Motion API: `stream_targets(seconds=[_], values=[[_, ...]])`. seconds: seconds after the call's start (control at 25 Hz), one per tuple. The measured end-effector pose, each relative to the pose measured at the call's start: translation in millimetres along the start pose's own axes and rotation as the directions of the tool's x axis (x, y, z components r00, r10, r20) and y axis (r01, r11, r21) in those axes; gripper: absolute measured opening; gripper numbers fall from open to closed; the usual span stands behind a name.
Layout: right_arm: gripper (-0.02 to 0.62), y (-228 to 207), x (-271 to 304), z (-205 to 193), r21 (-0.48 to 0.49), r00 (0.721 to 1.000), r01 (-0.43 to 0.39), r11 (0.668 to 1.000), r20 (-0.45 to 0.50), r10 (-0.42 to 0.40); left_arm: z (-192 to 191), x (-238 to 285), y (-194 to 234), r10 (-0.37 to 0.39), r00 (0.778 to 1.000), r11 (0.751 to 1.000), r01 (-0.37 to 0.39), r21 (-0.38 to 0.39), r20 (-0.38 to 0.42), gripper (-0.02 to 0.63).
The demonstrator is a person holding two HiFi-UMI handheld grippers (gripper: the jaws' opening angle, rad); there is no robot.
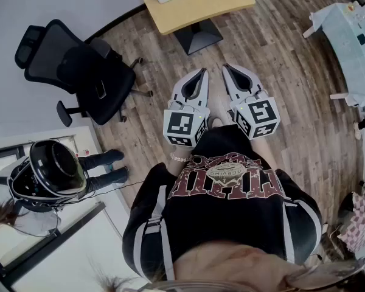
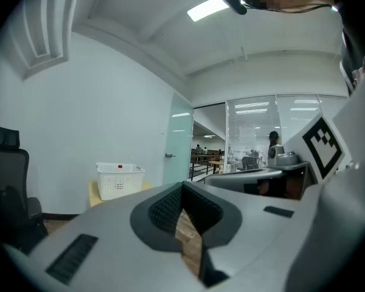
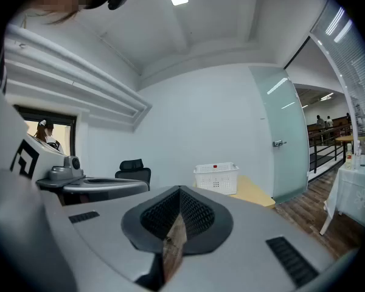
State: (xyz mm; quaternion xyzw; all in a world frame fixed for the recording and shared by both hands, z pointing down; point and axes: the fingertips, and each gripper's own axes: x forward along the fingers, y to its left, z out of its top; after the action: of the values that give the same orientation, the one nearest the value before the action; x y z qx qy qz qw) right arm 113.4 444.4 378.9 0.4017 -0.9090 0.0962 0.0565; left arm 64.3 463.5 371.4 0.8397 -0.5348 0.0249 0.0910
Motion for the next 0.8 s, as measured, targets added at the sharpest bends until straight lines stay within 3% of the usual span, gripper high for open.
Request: stream_targets(seconds=[0.8], values=[[0.016,-24,-4,1,0.01,0.999,-0.046,0.999,0.012,0.045,-8,18,-12,0.039,0.999,0.999,-0.039,-0.019,-0.01,0.046]])
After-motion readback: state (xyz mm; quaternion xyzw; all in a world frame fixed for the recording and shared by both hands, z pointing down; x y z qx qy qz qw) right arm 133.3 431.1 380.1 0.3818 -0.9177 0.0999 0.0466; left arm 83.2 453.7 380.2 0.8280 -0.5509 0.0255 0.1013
